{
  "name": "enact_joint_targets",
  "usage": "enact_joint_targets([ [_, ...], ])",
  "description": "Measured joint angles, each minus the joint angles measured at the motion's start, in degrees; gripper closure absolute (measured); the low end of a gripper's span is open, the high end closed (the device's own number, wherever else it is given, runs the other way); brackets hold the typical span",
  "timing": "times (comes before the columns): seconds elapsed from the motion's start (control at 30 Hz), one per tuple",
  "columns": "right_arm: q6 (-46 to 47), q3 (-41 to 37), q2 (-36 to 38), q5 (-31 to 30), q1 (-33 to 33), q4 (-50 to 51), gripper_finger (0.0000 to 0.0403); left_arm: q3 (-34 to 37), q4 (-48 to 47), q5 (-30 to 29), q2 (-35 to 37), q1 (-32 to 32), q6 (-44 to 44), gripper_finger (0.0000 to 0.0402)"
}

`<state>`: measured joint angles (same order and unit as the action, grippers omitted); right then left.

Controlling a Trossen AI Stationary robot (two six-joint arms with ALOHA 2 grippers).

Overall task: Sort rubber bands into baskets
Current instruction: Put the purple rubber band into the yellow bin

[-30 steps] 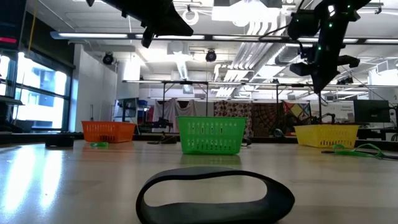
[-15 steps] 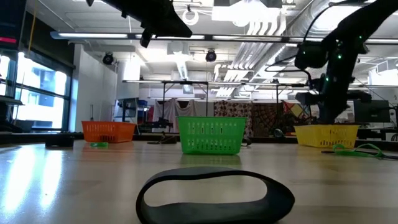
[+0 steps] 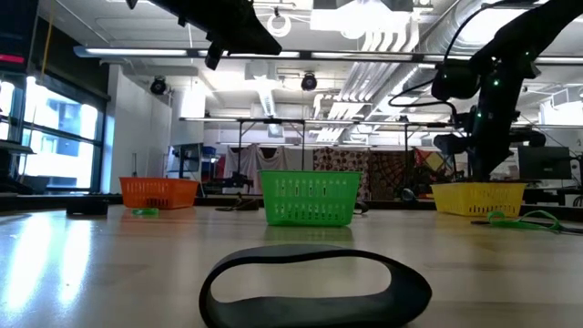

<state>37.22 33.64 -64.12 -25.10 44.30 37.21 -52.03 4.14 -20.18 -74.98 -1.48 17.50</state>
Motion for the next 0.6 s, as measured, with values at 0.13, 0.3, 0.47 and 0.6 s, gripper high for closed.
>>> enact_joint_targets([
  [0.13,-0.1,0.1,0.0,-0.2,1.7,-0.3,0.0402,0.0,0.0,0.0,0.0,0.0,0.3,0.0401],
  [0.3,-2.7,0.1,0.0,1.4,4.3,-3.5,0.0402,0.0,0.0,0.0,0.0,0.0,0.3,0.0401],
  [0.47,-3.7,0.1,-0.8,4.7,6.5,-3.0,0.0402,0.0,0.0,0.0,0.0,0.0,0.0,0.0401],
  [0.6,-4.1,0.1,-2.8,9.3,7.3,0.9,0.0402,0.0,0.0,0.0,0.0,0.0,-0.1,0.0401],
])
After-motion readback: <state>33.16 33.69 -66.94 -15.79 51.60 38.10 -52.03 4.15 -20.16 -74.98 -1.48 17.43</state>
